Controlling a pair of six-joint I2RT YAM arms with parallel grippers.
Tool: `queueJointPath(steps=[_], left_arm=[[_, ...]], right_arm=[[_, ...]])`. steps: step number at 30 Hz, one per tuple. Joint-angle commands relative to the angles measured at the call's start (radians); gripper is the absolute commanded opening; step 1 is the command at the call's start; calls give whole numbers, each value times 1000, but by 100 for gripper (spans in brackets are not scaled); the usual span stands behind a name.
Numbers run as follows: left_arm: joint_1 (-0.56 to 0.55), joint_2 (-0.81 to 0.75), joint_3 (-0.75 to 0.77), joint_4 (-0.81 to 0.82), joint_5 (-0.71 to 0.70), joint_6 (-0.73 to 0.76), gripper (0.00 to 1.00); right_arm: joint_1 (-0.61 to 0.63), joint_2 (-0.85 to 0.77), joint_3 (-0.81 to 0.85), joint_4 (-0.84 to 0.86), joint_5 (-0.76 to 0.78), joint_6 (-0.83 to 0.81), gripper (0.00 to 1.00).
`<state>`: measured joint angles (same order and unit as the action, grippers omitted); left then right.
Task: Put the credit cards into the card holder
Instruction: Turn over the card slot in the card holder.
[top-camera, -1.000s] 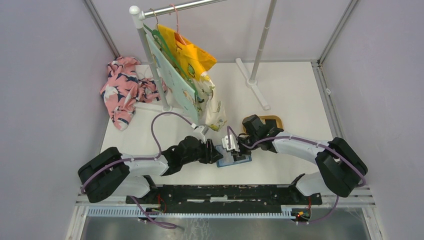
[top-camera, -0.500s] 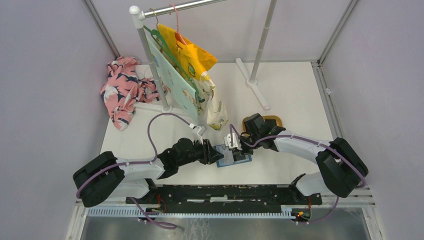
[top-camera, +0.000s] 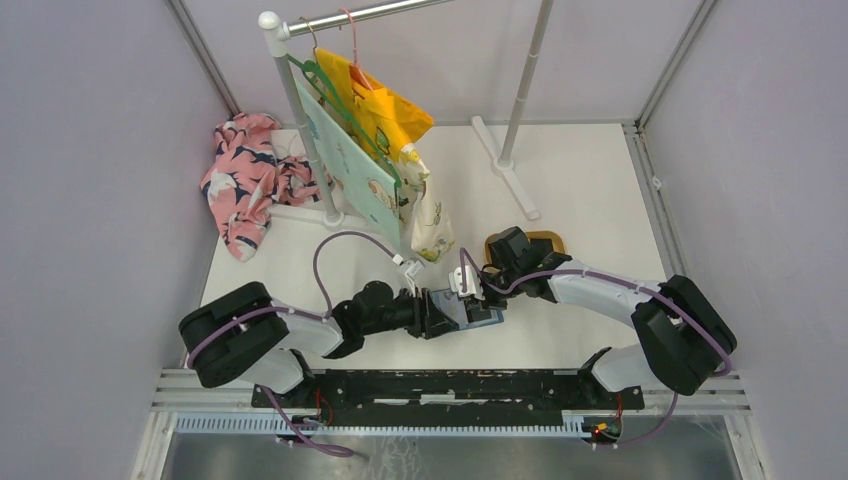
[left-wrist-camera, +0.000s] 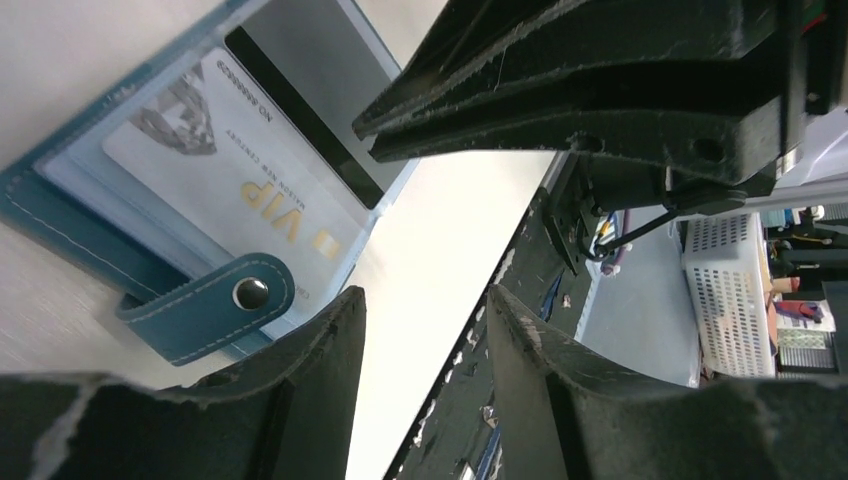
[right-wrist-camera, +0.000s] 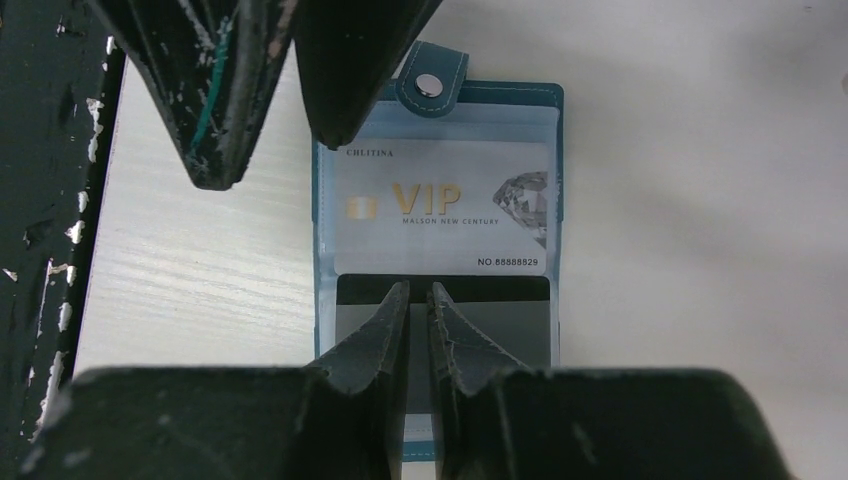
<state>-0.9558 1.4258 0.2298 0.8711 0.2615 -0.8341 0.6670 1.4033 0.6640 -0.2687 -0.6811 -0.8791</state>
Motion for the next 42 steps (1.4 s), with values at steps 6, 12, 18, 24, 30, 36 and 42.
queueJointPath(steps=[6, 12, 18, 24, 30, 36, 42], left_arm=[[-58, -68, 58, -267, -252, 6, 62], [-58, -99, 91, -336, -291, 27, 66], [-56, -80, 107, -303, -266, 19, 66], [-57, -127, 103, -312, -266, 14, 65], [-57, -116, 104, -291, -241, 4, 58], [-56, -71, 115, -289, -235, -4, 58], [-54, -23, 131, -321, -252, -9, 59]], right_arm=[[-3, -10, 24, 3, -28, -9, 16], [-3, 1, 25, 0, -23, -9, 17], [-3, 8, 25, -4, -24, -10, 17], [-3, 10, 26, -7, -26, -11, 17], [-3, 11, 27, -10, -26, -12, 17], [-3, 14, 28, -10, -26, -14, 17], [-3, 15, 28, -11, -27, -14, 17]])
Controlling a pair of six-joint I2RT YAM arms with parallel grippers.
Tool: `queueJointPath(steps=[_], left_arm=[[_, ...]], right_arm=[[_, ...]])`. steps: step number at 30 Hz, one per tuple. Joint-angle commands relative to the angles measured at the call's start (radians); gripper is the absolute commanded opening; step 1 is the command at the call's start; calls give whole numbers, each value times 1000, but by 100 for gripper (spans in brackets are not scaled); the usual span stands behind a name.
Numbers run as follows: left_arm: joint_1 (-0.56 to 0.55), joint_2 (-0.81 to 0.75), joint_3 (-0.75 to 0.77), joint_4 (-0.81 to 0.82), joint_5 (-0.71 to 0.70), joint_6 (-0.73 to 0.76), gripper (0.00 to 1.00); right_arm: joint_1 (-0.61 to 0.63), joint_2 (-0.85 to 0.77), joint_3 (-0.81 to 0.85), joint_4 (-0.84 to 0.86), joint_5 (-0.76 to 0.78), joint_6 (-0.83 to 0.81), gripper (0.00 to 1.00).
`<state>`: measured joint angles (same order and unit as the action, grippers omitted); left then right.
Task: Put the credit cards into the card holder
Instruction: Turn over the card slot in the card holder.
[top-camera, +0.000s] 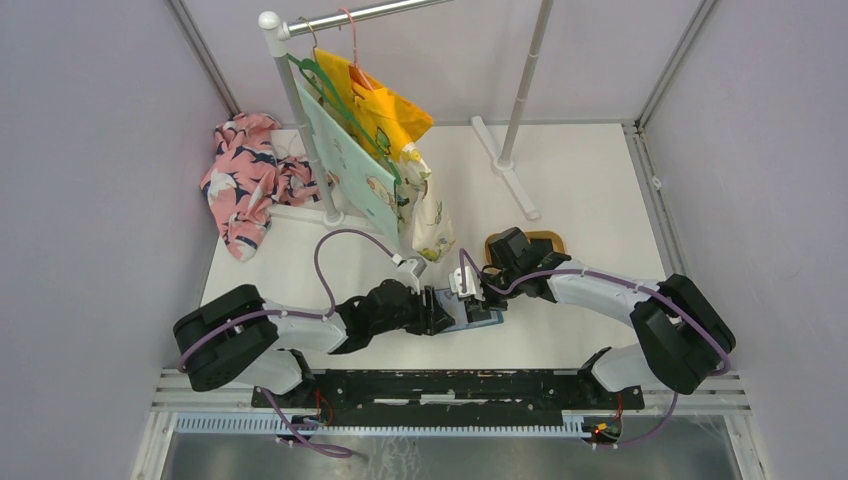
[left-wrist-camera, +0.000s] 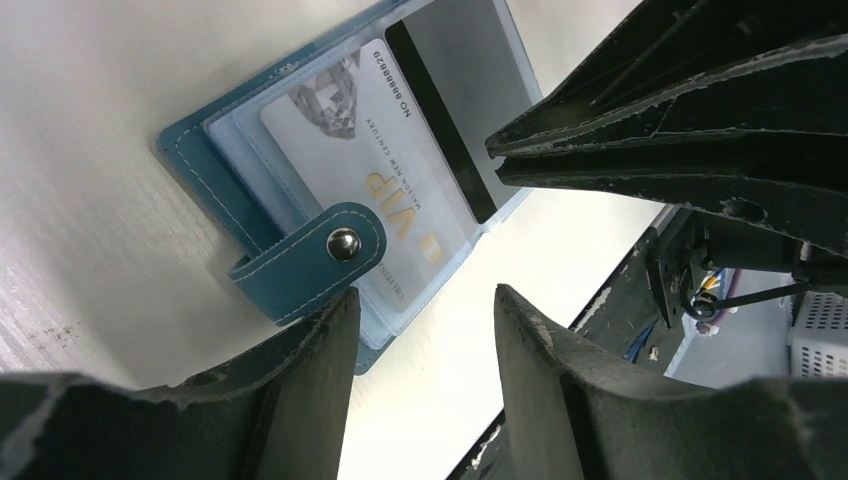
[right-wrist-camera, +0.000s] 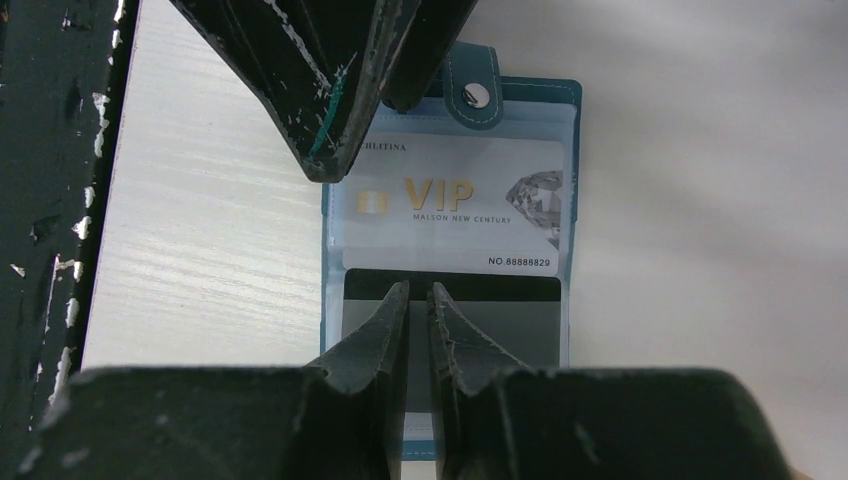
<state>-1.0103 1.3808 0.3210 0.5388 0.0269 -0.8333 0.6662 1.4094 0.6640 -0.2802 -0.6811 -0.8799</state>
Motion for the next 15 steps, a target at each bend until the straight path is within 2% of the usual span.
queueJointPath(steps=[1, 7, 15], left_arm=[[0, 27, 43, 4, -18, -10, 59], [1, 42, 73, -80, -54, -22, 60], [10, 37, 80, -51, -32, -63, 62]], right_arm=[[-3, 8, 28, 0, -26, -13, 17], [-2, 14, 28, -1, -19, -12, 17], [-3, 11, 29, -3, -21, -10, 17]])
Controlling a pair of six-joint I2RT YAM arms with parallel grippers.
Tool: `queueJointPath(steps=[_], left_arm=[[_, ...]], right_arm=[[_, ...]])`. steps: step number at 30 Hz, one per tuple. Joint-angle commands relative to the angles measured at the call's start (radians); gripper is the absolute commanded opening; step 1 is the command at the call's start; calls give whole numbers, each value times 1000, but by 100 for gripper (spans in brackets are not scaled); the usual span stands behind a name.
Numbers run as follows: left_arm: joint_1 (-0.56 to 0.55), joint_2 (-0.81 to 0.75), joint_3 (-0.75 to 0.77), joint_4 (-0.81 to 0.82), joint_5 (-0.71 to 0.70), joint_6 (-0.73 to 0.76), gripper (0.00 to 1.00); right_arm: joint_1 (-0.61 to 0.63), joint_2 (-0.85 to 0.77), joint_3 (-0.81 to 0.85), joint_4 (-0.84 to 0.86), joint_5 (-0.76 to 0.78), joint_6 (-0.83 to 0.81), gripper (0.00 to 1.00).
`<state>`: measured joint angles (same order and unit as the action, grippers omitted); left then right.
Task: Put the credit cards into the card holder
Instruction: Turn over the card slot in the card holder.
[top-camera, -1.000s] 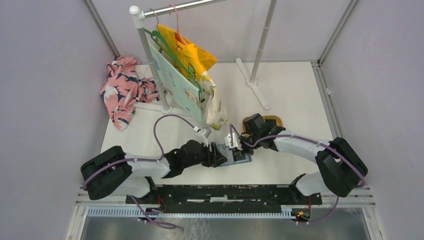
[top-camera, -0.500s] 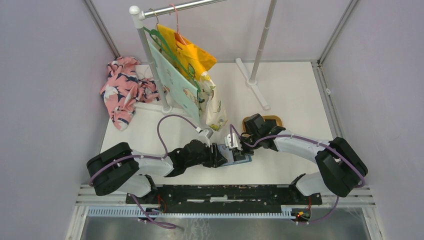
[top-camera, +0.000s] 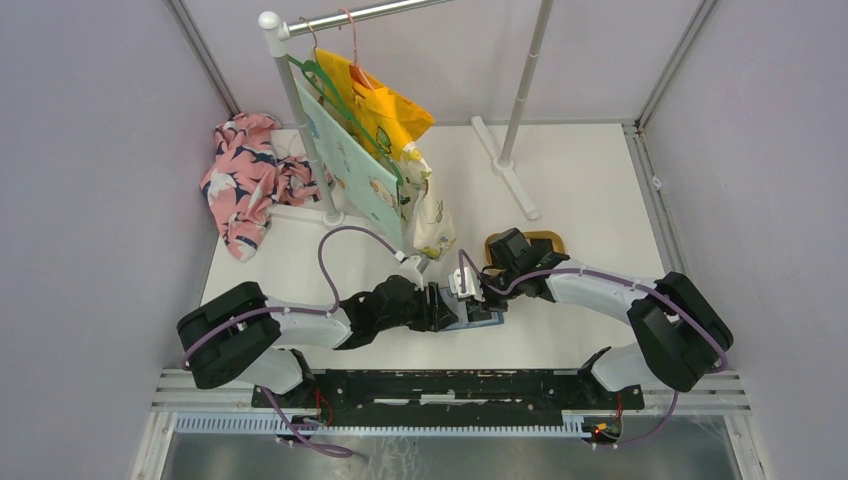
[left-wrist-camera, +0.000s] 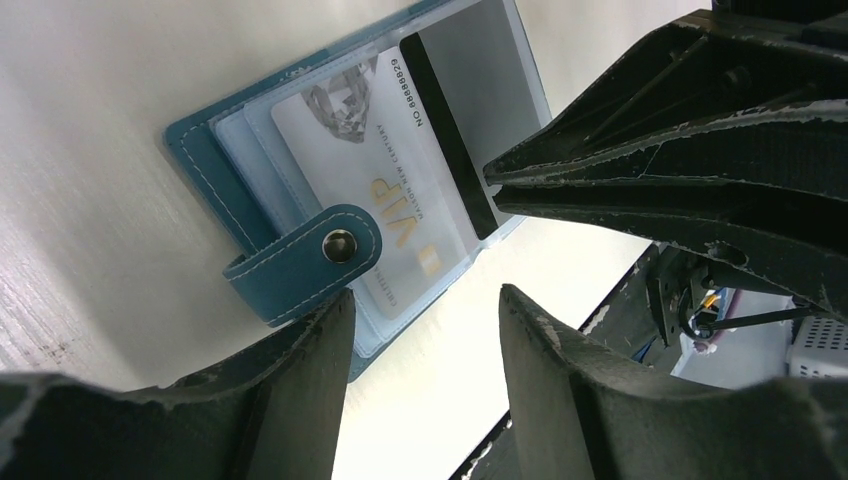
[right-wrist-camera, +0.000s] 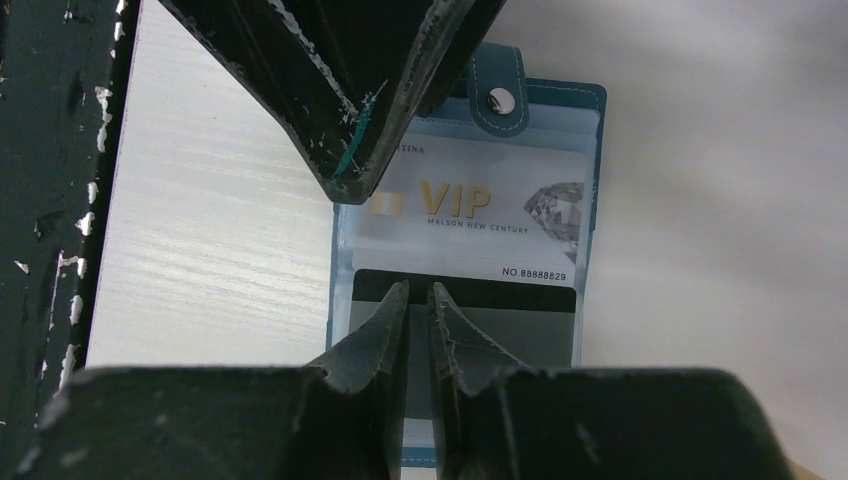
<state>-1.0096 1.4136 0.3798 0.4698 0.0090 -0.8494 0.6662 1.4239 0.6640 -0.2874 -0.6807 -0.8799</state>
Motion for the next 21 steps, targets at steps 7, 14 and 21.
queueJointPath(steps=[7, 14, 21], left_arm=[[24, 7, 8, 150, 94, -88, 62], [40, 49, -3, 248, 150, -137, 62], [50, 89, -12, 366, 185, -170, 62]], right_arm=[[-3, -20, 32, 4, -32, -6, 17], [-13, -46, 32, 2, -37, -5, 17], [-41, -88, 29, 7, -40, 4, 17]])
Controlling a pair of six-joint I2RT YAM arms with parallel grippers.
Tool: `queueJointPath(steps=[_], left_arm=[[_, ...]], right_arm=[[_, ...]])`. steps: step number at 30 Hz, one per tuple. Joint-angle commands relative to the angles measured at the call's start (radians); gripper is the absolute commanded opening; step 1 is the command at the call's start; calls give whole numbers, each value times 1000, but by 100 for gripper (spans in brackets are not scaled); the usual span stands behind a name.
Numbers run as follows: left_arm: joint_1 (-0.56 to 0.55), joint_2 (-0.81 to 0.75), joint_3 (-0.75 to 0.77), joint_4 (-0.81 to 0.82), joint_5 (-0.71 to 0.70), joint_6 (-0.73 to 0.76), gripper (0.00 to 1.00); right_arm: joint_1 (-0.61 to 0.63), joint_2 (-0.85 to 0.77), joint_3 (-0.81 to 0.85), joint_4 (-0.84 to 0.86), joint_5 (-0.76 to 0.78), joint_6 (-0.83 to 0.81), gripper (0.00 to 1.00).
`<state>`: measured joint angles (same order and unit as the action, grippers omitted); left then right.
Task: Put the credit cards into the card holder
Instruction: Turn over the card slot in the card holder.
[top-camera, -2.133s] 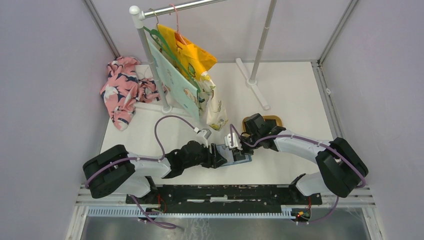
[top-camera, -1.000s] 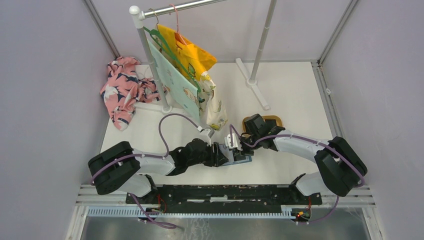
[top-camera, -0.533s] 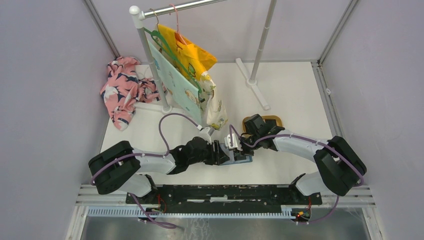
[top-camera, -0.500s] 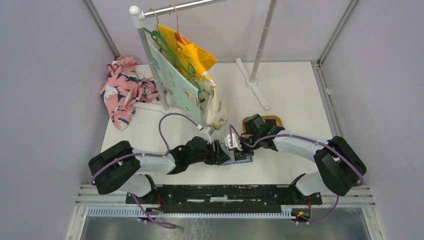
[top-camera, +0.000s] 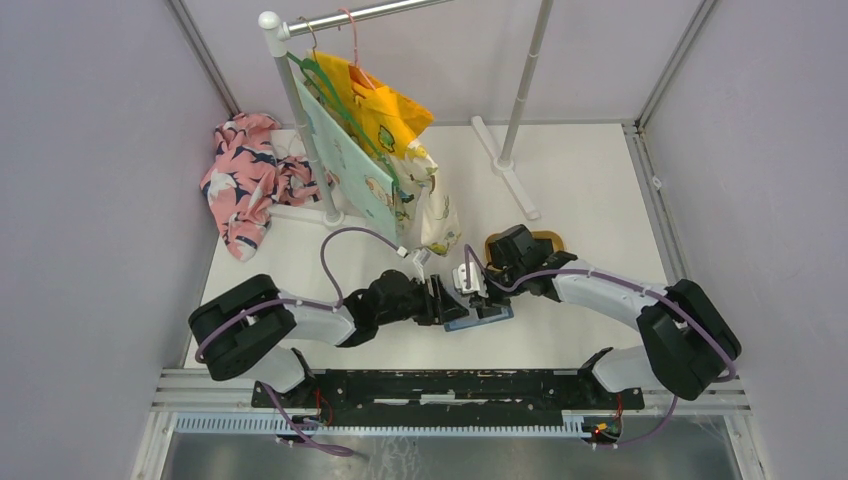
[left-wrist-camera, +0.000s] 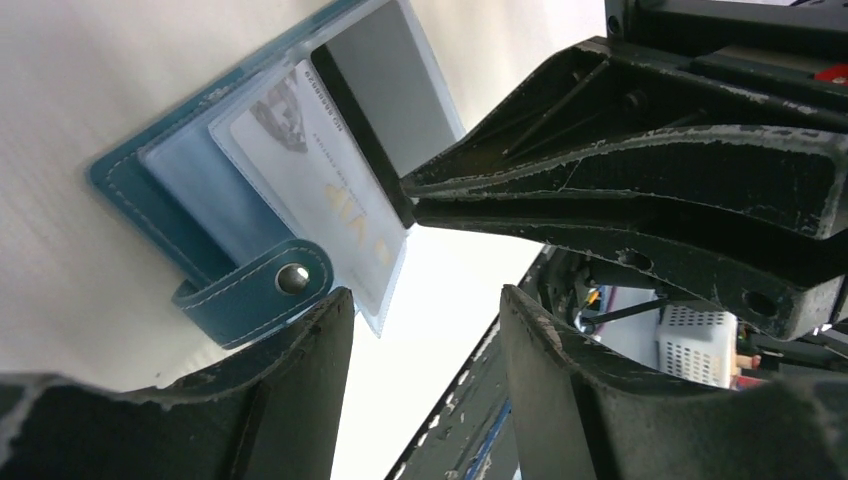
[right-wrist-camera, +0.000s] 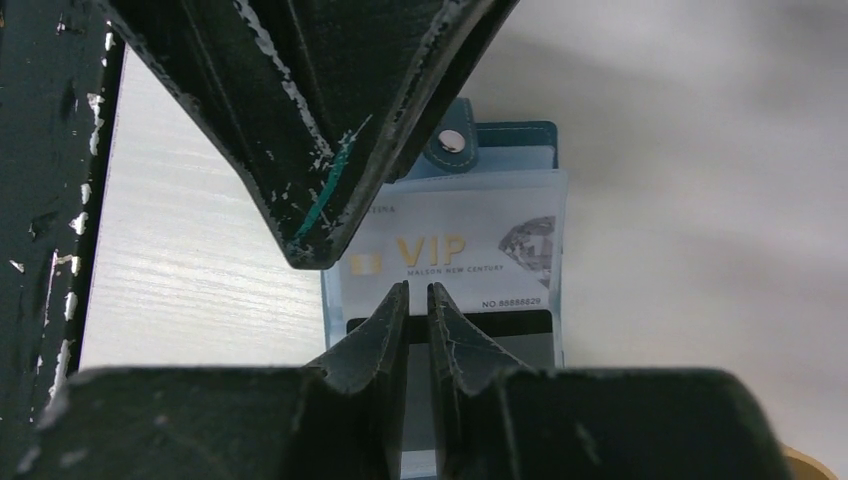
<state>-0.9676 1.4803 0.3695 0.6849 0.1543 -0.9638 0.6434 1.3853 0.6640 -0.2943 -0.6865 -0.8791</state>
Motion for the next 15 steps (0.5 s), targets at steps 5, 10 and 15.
queueJointPath(steps=[5, 10, 15], left_arm=[[9, 80, 16, 247, 74, -69, 62], [9, 152, 46, 319, 113, -81, 63], [10, 229, 73, 423, 143, -110, 63]], right_arm=[[-56, -83, 26, 25, -14, 21, 18], [-108, -126, 13, 52, 10, 55, 20], [-152, -158, 1, 72, 19, 85, 22]])
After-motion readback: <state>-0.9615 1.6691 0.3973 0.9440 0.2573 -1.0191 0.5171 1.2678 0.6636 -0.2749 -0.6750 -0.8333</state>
